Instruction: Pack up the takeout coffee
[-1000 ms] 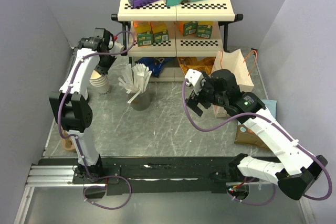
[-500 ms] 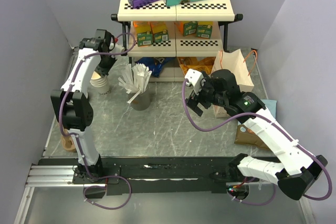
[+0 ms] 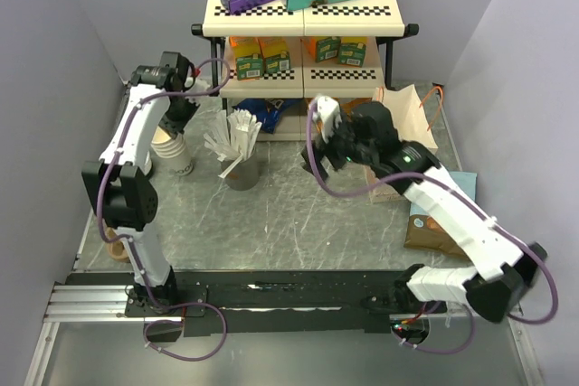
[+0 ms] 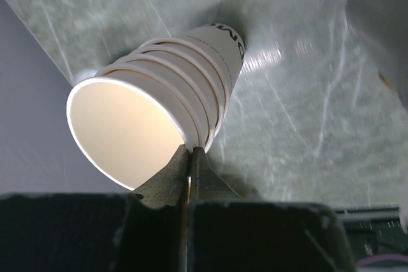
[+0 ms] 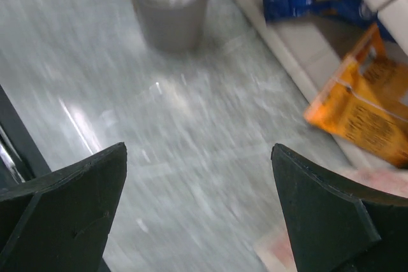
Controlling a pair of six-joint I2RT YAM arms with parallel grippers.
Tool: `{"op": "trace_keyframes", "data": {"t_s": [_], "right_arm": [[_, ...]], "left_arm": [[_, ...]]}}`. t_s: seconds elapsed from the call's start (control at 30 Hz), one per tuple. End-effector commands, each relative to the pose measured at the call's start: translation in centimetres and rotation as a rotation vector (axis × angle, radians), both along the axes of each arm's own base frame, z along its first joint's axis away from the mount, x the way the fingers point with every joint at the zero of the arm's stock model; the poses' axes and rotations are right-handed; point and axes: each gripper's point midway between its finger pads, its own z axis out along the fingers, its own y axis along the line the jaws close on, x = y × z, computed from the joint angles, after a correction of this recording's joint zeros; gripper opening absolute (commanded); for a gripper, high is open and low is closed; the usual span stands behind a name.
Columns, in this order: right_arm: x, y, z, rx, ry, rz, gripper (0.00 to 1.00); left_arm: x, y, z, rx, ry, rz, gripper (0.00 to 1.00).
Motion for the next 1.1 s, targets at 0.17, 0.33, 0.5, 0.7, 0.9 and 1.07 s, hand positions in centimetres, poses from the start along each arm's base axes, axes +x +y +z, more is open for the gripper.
{"op": "trace_keyframes", "data": {"t_s": [0.17, 0.33, 0.5, 0.7, 0.9, 1.07], "right_arm": [[3.3, 8.6, 0.9, 0.375, 0.344, -0.19, 0.99], [1.3, 10.7, -6.4, 0.311, 0.476, -0.152, 0.9], [2.2, 13.2, -9.5, 0.318, 0.428, -0.155, 0.8], [6.6, 15.7, -14.1, 0.258, 0.465, -0.258, 0.6], [9.5, 18.3, -17.8, 0.23, 0.457, -0.28, 0.35], [11.1, 20.6, -18.8, 0.231, 0.438, -0.246, 0.33]], "left_arm": [[-8.4, -1.5, 3.6, -0.14, 0.006, -0.01, 0.01], [-10.8, -2.2, 4.5, -0.189, -0.027, -0.034, 0.01], [-12.7, -2.4, 3.3, -0.178, 0.021, -0.047, 0.01], [-13.7, -2.3, 2.4, -0.164, 0.043, -0.05, 0.01], [-13.7, -2.2, 2.8, -0.159, 0.036, -0.048, 0.01], [-13.8, -2.2, 2.9, -0.157, 0.03, -0.048, 0.01]]}}
